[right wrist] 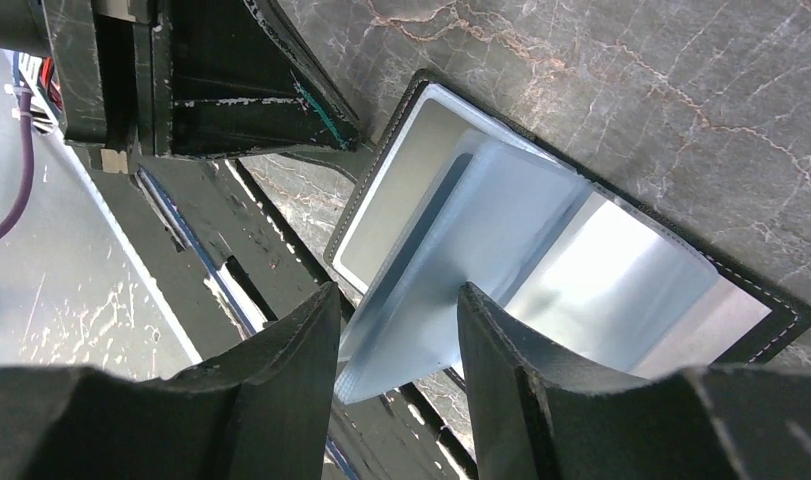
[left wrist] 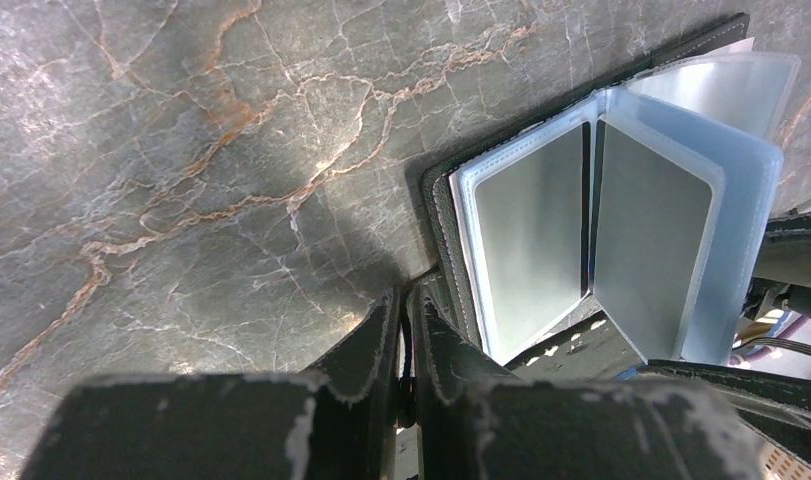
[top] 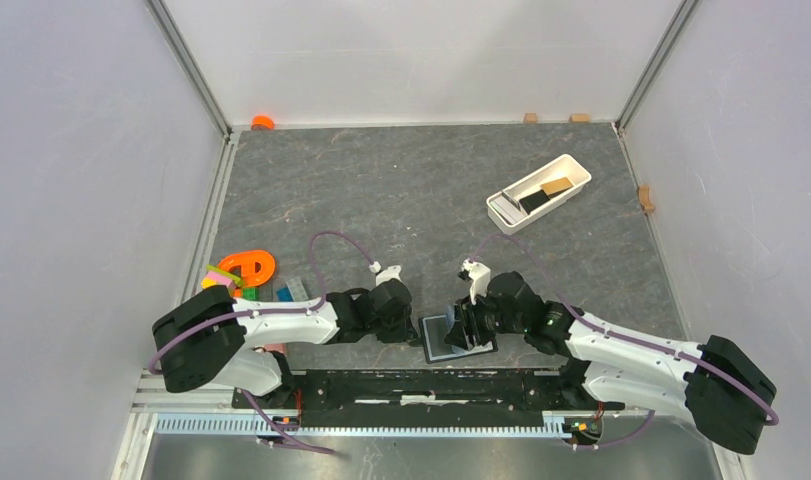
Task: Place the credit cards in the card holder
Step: Turn over the card slot in the card holder.
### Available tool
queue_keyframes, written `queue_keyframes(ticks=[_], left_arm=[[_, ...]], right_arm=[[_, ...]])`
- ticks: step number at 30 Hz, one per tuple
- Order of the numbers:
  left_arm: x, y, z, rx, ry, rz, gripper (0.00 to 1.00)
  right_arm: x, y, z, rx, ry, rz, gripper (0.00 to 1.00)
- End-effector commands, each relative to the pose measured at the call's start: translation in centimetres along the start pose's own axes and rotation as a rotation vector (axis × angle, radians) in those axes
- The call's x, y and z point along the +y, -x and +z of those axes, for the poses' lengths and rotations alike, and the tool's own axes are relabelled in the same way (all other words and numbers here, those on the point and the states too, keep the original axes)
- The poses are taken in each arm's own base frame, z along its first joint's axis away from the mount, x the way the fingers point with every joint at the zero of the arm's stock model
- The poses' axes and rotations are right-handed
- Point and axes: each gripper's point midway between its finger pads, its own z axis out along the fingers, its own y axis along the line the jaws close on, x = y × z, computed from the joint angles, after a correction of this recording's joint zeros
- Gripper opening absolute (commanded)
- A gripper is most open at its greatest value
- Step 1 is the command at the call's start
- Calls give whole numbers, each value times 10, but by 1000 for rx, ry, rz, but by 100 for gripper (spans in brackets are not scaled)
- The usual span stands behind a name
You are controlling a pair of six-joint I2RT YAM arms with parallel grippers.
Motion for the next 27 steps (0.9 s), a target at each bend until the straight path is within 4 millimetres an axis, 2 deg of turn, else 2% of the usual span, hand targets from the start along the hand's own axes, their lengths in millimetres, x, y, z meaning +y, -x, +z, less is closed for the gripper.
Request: queue_keyframes(ticks=[1, 9, 27], left_arm=[[1, 7, 2, -18, 12, 19, 12], [4, 8, 1, -23, 13, 14, 11], [8, 9, 1, -26, 17, 11, 12]], right_arm=[[10, 22, 0, -60, 12, -6, 52], [4, 22, -4, -68, -24, 0, 50], [10, 27, -9, -95, -4, -2, 58]])
